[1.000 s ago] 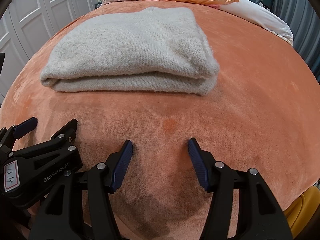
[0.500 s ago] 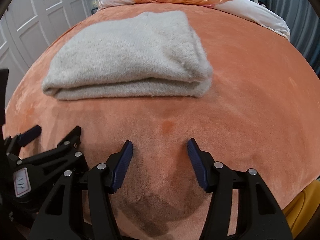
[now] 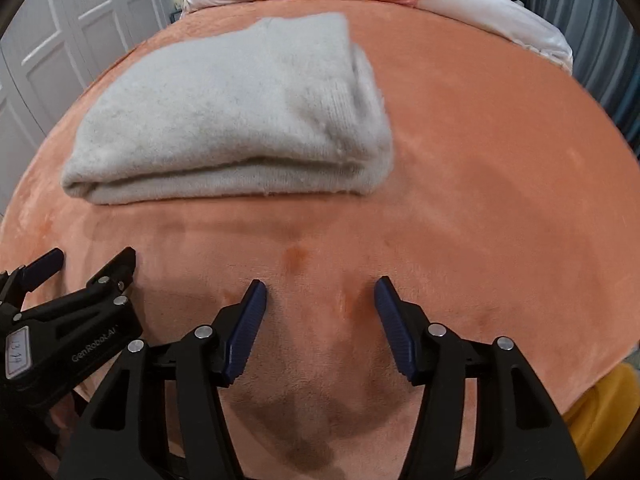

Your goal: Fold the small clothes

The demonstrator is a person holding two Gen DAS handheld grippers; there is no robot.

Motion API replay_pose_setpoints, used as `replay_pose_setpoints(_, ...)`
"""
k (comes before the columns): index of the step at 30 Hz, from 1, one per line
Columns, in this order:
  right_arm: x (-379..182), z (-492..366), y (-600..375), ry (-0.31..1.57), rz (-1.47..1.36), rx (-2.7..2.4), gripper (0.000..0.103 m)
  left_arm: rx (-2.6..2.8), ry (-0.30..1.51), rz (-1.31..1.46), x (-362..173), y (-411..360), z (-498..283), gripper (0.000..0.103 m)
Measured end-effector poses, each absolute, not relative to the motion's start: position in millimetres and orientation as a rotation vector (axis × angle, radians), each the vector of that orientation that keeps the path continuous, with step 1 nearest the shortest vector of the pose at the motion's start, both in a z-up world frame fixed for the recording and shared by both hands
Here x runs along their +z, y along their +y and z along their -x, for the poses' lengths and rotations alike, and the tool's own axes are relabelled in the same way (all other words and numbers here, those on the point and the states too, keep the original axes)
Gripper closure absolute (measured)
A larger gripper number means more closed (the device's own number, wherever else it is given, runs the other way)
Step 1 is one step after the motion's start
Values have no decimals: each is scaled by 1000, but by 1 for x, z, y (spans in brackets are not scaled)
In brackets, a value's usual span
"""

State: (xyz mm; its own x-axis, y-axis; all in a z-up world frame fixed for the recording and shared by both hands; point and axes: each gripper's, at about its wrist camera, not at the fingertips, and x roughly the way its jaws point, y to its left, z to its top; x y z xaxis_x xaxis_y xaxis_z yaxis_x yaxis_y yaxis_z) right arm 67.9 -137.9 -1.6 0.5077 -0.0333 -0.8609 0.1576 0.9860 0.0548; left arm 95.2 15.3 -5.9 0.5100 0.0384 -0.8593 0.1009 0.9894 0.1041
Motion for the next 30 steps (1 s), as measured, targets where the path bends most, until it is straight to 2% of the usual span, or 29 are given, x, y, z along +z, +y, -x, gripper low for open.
replay_pose_setpoints(10, -6, -75, -119, 1042, -76, -121, 40, -29, 1024, -154, -10, 11, -89, 10)
replay_pose_setpoints(30, -7, -67, -115, 1036, -90, -137, 40, -27, 1023, -152, -9, 10, -87, 10)
